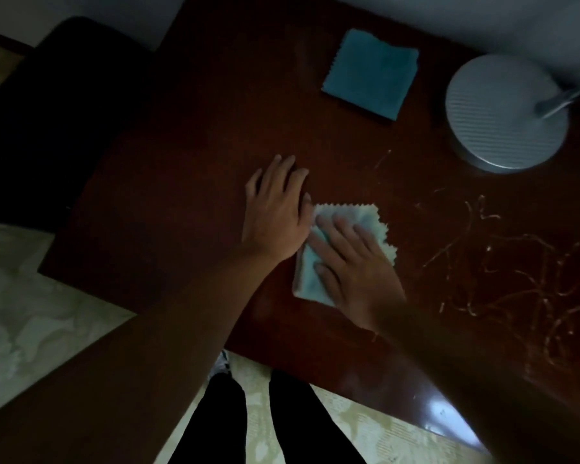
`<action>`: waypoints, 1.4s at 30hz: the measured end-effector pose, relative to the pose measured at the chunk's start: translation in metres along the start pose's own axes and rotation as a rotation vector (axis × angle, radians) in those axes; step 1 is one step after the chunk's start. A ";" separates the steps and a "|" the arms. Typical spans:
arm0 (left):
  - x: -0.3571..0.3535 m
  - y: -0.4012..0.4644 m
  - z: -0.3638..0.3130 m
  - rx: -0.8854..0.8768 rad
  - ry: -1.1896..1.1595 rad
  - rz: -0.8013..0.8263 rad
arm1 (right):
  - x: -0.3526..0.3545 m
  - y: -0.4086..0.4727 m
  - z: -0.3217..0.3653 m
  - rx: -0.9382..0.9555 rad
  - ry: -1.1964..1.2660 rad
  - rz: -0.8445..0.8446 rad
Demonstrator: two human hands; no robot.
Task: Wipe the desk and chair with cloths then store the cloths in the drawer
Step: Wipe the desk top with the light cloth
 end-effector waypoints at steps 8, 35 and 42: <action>-0.003 0.000 -0.003 0.016 -0.011 -0.035 | 0.029 0.060 -0.092 -0.234 0.059 -0.204; -0.002 0.002 -0.004 0.040 -0.023 -0.030 | 0.023 0.056 -0.054 -0.020 0.158 -0.170; -0.002 0.002 -0.002 0.055 -0.056 -0.027 | 0.042 0.098 -0.126 -0.101 0.106 -0.240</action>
Point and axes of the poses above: each hand's wrist, its own y-axis towards the middle knuckle, its own x-axis out of the back of the hand, z = x × y, the point moved 8 cm from there along y, towards the middle knuckle
